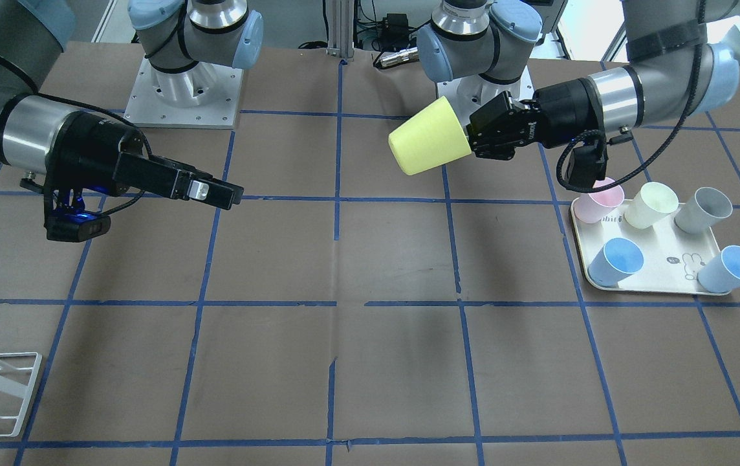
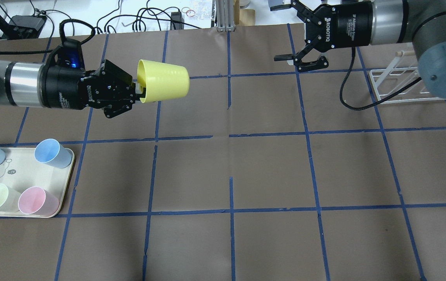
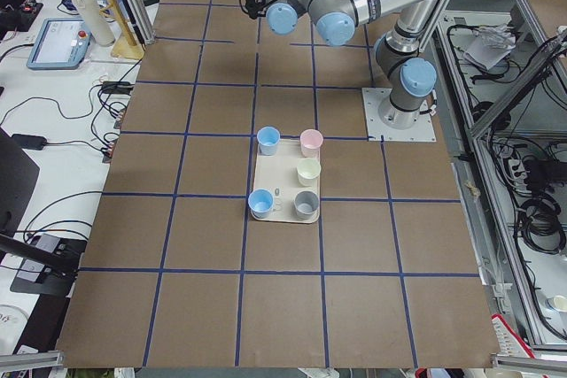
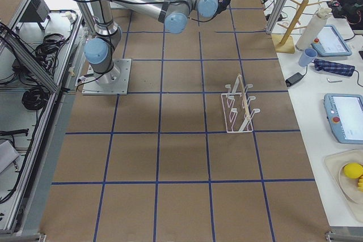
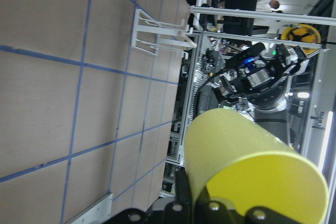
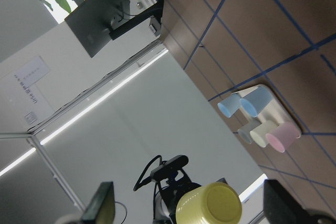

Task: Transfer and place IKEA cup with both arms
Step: 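Carry the yellow cup to the tray with the left gripper while the right withdraws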

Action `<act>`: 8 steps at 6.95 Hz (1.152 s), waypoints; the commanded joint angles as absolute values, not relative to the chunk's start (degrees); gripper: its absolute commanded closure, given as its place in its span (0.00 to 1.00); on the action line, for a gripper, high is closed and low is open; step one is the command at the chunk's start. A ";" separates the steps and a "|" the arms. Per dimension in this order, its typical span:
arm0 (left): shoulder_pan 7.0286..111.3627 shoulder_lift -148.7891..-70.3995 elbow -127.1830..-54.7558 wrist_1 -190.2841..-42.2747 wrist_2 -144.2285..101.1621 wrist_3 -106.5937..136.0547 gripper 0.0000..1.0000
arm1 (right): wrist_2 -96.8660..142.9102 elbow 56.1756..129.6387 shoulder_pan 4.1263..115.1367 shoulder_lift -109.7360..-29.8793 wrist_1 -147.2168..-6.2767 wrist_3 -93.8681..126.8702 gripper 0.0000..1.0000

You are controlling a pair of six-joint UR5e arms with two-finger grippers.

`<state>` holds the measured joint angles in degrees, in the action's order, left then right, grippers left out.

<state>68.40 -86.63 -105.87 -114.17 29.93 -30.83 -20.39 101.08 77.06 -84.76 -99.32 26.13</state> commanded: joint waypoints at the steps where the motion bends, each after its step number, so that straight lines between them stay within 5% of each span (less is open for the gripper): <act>1: 63.04 -86.83 -105.73 -105.96 48.94 -30.24 1.00 | -39.97 101.07 76.81 -89.27 -99.58 27.41 0.00; 4: 56.54 -88.94 -104.86 -89.35 74.19 -30.23 1.00 | -58.92 101.16 78.39 -93.86 -98.79 27.86 0.00; 8: 52.24 -99.90 -91.52 -88.51 88.14 -43.96 1.00 | -87.87 98.96 88.50 -96.49 -93.61 23.14 0.00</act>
<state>54.50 -95.97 -94.93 -88.65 85.51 -37.14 -82.02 99.13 86.85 -95.39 -95.17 25.81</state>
